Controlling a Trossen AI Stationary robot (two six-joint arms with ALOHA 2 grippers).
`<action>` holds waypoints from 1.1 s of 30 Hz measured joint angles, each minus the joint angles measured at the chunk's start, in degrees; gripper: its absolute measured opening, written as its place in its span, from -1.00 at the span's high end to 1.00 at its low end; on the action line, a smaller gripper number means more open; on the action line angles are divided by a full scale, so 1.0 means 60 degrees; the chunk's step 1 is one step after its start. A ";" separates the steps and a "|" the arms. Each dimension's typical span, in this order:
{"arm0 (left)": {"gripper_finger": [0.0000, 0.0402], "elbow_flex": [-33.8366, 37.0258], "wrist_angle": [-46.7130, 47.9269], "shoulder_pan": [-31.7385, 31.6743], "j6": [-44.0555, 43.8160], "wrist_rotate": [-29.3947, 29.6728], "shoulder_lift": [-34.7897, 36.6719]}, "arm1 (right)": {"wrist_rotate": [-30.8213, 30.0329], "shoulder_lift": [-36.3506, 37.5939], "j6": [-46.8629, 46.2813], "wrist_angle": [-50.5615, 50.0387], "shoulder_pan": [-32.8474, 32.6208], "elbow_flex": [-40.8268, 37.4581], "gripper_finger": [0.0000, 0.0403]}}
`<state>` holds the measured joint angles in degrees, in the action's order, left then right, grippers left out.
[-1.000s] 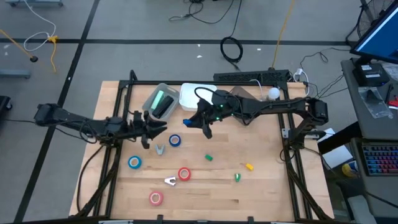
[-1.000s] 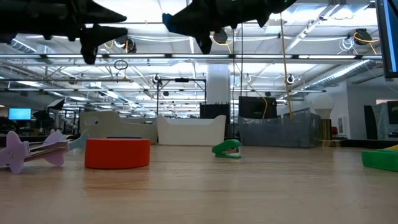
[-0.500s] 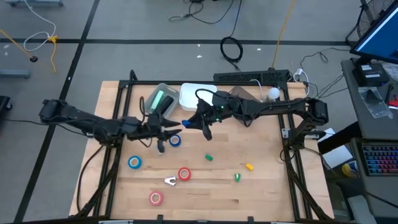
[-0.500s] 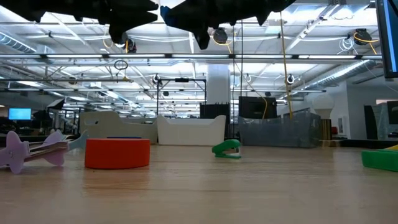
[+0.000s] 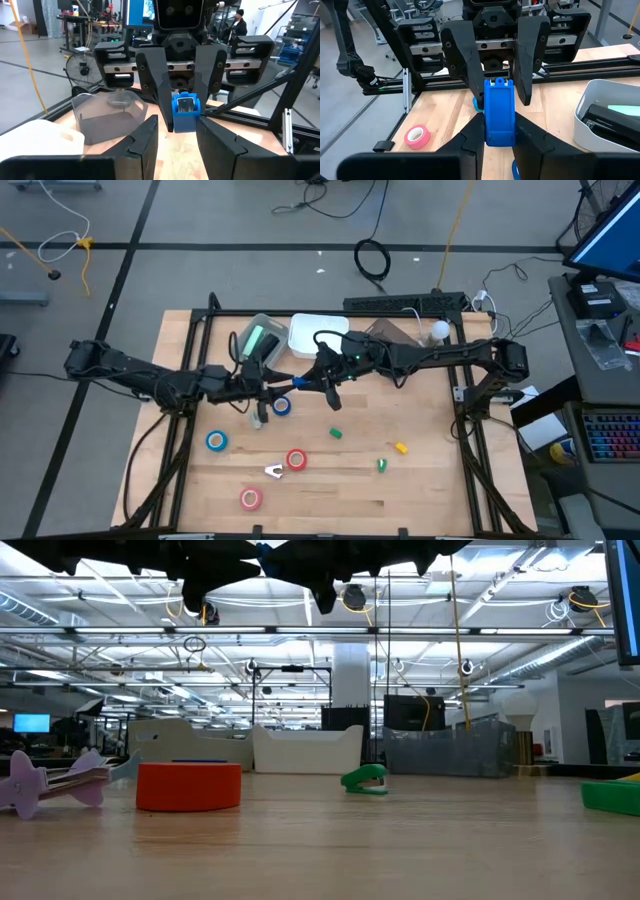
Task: Pick and place Stapler, Stapler remover, tape
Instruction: Put the blue stapler into the gray bin
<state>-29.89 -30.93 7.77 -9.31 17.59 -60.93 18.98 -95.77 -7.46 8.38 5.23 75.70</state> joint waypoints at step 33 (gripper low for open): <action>0.33 -0.0061 -0.0316 -0.0058 -0.0817 -0.0413 -0.0157 | -0.0655 -0.0007 -0.0118 0.0076 -0.0011 -0.0004 0.68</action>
<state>-30.25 -32.82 7.42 -14.22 15.11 -61.87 15.05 -95.81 -8.16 8.84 5.17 75.68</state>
